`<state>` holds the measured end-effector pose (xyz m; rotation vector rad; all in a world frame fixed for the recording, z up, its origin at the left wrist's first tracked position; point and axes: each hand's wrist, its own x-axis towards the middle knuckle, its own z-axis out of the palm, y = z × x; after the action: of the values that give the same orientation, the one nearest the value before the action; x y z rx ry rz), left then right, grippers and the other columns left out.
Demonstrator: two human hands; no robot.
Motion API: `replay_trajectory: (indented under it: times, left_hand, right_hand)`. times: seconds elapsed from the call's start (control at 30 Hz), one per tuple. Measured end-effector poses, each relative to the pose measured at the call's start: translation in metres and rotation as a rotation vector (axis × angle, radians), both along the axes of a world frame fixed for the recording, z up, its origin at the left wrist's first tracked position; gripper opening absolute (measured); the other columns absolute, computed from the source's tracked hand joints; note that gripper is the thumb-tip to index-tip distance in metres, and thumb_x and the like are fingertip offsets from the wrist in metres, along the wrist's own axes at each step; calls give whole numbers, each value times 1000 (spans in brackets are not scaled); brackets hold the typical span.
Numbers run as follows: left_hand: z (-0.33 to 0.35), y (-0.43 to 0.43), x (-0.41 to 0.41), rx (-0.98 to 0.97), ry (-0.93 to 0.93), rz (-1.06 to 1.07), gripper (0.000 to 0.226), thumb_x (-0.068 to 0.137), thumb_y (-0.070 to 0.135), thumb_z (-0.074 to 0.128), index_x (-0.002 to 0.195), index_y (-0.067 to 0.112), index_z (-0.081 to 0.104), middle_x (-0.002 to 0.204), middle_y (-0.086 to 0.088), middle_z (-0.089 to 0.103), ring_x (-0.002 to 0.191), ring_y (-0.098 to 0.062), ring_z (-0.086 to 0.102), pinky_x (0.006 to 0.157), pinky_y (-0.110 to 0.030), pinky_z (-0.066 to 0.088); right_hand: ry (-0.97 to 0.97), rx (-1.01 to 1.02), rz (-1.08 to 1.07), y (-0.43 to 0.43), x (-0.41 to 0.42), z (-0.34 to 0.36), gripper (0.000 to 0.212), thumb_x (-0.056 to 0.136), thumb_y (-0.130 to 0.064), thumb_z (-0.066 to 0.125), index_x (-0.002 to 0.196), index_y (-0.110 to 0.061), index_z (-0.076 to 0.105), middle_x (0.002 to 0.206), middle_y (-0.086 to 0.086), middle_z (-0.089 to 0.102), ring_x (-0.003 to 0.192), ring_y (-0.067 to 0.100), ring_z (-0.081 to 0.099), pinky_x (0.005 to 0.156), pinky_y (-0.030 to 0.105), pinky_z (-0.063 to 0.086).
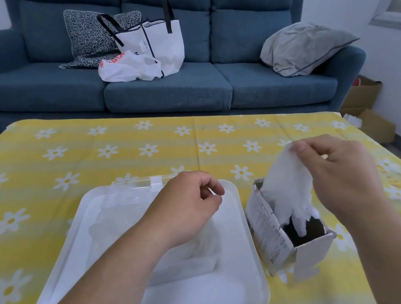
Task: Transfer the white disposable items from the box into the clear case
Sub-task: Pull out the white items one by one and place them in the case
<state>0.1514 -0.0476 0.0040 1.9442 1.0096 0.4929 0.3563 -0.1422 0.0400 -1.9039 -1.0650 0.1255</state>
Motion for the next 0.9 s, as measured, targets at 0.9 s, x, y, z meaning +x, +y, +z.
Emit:
replay_trajectory:
  times: [0.9]
  left_hand:
    - [15,13,-18,-673,-889,203,37,81,11,65,117,4,64,102,-12,74,81,-22,70,71,-34,59]
  right_hand:
    - [1197,28,565,18,-38,-7,11,92,-9,53,85,-4,60,83,20,61,66,28,60,59,35,56]
